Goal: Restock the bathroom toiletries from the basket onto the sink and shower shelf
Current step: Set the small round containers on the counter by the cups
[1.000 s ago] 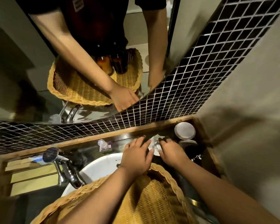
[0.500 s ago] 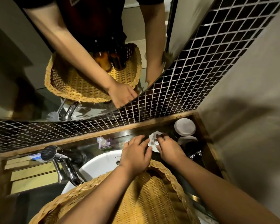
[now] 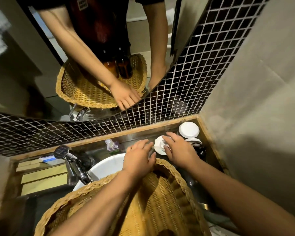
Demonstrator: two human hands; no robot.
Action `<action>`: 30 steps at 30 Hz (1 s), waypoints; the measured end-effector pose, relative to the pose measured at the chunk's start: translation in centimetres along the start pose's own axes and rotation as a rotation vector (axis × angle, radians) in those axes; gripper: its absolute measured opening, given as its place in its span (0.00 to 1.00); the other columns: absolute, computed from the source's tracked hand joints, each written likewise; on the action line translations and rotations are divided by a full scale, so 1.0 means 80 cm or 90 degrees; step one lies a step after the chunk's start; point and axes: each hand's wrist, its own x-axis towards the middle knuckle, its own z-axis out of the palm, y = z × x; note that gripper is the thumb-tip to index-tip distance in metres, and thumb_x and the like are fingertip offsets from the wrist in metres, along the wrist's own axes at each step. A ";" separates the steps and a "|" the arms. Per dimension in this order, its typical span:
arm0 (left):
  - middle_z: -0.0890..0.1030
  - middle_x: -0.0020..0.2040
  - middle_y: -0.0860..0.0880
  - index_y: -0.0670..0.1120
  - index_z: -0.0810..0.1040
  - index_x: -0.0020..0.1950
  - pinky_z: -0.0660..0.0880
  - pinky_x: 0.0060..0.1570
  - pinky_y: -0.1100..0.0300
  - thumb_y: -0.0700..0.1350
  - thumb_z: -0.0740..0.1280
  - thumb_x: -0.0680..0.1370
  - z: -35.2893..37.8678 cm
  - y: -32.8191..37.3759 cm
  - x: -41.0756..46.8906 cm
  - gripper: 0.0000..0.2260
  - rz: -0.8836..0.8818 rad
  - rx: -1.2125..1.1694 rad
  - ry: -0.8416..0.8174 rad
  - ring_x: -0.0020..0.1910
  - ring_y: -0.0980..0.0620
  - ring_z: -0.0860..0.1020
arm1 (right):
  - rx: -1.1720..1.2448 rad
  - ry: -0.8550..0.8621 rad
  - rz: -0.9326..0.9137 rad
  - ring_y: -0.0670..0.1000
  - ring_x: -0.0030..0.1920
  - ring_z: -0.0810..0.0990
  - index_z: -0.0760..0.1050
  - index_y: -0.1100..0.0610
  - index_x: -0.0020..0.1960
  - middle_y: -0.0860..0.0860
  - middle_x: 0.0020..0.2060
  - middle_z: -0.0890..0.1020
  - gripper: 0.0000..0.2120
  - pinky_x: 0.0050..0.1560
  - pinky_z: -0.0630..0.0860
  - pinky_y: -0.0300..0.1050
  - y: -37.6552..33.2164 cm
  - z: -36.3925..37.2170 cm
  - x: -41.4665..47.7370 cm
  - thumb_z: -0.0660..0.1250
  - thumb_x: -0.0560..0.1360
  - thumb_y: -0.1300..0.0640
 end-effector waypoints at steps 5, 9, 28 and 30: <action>0.68 0.76 0.51 0.53 0.67 0.76 0.61 0.69 0.50 0.63 0.49 0.80 -0.013 0.007 -0.048 0.28 0.029 0.027 0.017 0.74 0.49 0.64 | 0.004 0.004 -0.018 0.54 0.76 0.62 0.63 0.51 0.78 0.51 0.77 0.65 0.24 0.74 0.60 0.48 -0.023 -0.040 -0.055 0.54 0.84 0.47; 0.68 0.76 0.50 0.53 0.67 0.76 0.63 0.69 0.49 0.62 0.51 0.82 -0.031 0.022 -0.083 0.25 0.079 0.049 0.039 0.74 0.48 0.64 | -0.028 0.031 0.016 0.54 0.76 0.63 0.63 0.50 0.78 0.51 0.77 0.66 0.25 0.74 0.64 0.52 -0.043 -0.069 -0.109 0.53 0.83 0.43; 0.72 0.71 0.49 0.53 0.67 0.74 0.67 0.64 0.48 0.60 0.56 0.79 -0.085 0.313 -0.286 0.25 0.474 0.162 0.104 0.68 0.47 0.71 | -0.145 0.131 0.313 0.54 0.79 0.53 0.56 0.50 0.80 0.51 0.80 0.57 0.31 0.78 0.47 0.53 -0.056 -0.195 -0.516 0.56 0.80 0.43; 0.70 0.73 0.49 0.53 0.64 0.76 0.64 0.67 0.48 0.60 0.55 0.79 -0.075 0.368 -0.313 0.26 0.529 0.171 0.087 0.70 0.47 0.69 | -0.145 0.145 0.361 0.54 0.80 0.52 0.55 0.50 0.81 0.51 0.80 0.55 0.30 0.78 0.47 0.53 -0.039 -0.206 -0.562 0.56 0.81 0.43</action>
